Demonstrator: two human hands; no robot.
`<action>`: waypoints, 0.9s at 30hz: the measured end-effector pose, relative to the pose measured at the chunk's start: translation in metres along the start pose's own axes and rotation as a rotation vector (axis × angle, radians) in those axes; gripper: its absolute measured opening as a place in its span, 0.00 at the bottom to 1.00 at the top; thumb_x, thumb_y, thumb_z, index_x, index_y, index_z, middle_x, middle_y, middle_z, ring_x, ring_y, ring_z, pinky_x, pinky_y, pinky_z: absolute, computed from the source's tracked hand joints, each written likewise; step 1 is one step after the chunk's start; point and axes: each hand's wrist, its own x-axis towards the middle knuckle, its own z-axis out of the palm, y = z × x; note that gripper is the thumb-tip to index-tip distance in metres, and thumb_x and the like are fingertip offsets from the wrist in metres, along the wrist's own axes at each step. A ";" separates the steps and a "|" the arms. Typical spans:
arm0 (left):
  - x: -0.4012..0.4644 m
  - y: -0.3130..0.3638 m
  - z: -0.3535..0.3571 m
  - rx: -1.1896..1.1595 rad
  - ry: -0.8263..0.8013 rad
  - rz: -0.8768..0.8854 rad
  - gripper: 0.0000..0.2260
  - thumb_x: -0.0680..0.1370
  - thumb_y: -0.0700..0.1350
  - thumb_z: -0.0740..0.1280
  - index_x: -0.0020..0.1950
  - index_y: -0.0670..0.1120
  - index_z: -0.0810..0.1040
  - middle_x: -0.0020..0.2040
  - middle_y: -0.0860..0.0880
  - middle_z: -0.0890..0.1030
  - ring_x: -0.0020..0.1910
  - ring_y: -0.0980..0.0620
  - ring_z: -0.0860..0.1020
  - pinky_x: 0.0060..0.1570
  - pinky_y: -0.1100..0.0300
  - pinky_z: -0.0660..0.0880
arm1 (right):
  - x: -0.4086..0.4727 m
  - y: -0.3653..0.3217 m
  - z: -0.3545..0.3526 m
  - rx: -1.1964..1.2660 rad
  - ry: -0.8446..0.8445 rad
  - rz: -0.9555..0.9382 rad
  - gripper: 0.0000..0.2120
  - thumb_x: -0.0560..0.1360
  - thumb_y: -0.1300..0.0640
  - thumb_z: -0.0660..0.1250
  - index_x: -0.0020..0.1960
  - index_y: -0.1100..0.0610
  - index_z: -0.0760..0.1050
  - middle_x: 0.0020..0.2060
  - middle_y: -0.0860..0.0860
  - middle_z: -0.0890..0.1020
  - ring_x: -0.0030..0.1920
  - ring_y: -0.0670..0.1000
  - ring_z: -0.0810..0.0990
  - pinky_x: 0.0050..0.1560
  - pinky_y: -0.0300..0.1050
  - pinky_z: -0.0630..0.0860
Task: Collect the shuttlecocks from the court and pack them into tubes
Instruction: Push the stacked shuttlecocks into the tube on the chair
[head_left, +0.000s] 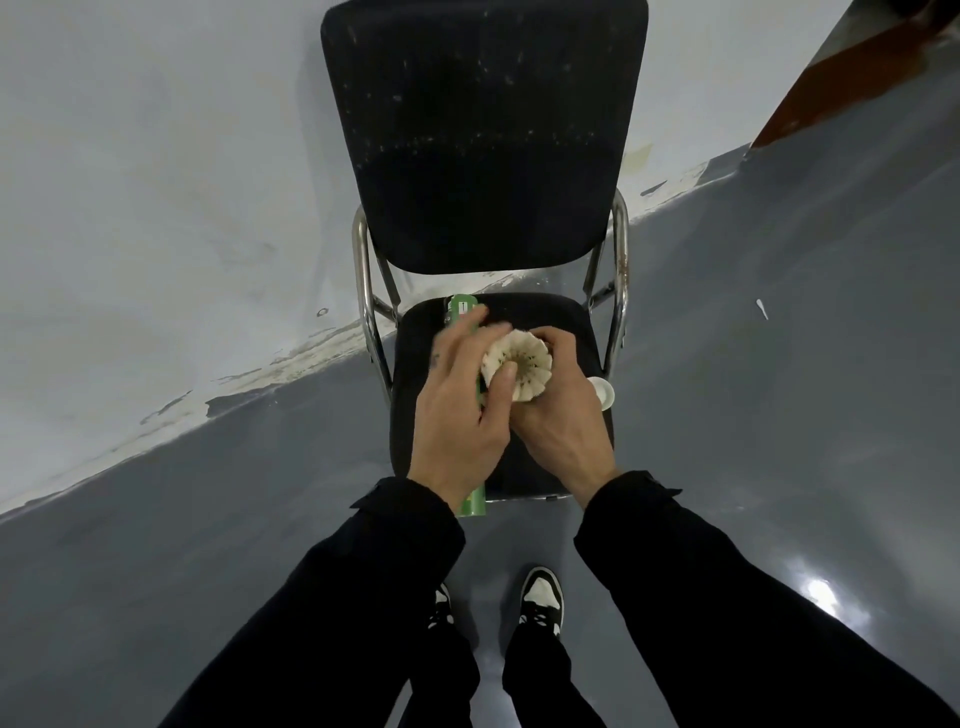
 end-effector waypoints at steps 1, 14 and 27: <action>0.002 0.004 0.002 -0.085 0.035 -0.111 0.18 0.82 0.48 0.66 0.73 0.51 0.72 0.74 0.52 0.70 0.72 0.60 0.70 0.68 0.54 0.75 | 0.000 0.000 0.001 -0.010 -0.004 -0.005 0.33 0.68 0.37 0.74 0.67 0.44 0.63 0.53 0.42 0.81 0.51 0.42 0.82 0.51 0.50 0.83; 0.018 0.028 -0.012 0.820 -0.563 0.163 0.38 0.80 0.70 0.35 0.48 0.52 0.81 0.48 0.54 0.84 0.56 0.53 0.81 0.80 0.42 0.44 | 0.003 0.018 0.013 -0.039 -0.072 -0.054 0.25 0.73 0.40 0.68 0.66 0.45 0.64 0.56 0.47 0.79 0.55 0.50 0.81 0.57 0.56 0.80; 0.020 0.033 0.002 0.810 -0.572 0.007 0.39 0.77 0.75 0.41 0.56 0.49 0.81 0.53 0.51 0.84 0.60 0.51 0.80 0.80 0.40 0.48 | 0.002 0.022 0.016 -0.112 -0.043 -0.172 0.26 0.74 0.47 0.68 0.69 0.51 0.67 0.58 0.49 0.79 0.56 0.51 0.81 0.57 0.51 0.80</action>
